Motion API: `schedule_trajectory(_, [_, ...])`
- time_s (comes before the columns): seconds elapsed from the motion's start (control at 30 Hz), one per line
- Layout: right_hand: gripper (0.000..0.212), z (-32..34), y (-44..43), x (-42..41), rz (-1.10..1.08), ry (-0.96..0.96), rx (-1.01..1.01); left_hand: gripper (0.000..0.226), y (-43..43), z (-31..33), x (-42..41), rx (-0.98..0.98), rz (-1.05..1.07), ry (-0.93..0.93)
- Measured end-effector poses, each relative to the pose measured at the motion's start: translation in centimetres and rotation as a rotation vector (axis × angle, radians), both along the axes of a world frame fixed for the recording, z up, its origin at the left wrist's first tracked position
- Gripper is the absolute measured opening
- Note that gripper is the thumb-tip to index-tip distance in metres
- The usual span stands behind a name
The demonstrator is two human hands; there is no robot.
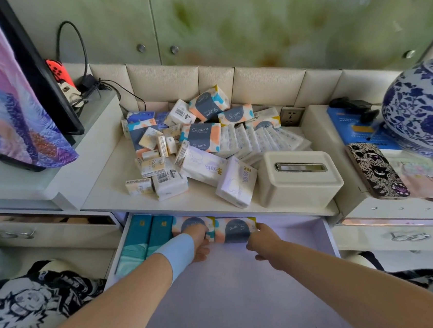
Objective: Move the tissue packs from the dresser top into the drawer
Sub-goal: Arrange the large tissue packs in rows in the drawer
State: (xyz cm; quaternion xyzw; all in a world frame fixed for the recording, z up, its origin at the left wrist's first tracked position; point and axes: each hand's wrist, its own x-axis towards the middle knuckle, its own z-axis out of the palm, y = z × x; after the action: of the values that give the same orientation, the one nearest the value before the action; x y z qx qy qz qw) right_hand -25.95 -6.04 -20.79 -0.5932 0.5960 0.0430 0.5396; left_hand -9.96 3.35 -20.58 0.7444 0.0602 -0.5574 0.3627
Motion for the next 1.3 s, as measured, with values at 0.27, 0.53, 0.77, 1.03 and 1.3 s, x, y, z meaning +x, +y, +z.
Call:
schedule_trajectory(0.27, [0.046,0.2,0.4,0.6,0.048,0.046,-0.04,0.046,1.7,1.4,1.3,0.116,-0.526,-0.273])
schedule_trajectory(0.53, [0.039,2.8,1.2,-0.1,0.193,0.198,-0.291,0.025,2.2,6.7,2.6,-0.008,-0.983,-0.652])
schedule_trajectory(0.77, [0.026,8.1,2.0,2.6,0.392,0.126,-0.692,0.039,2.2,11.3,5.0,-0.164,-0.946,-0.94])
schedule_trajectory(1.03, [0.038,12.2,-3.8,9.9,0.37,-0.099,-0.824,0.029,-1.3,13.0,11.7,-0.295,-0.76,-1.169])
schedule_trajectory(1.3, [0.076,10.8,-10.5,18.4,0.592,0.178,-1.009,0.052,-7.1,12.2,16.0,-0.145,-1.054,-1.281])
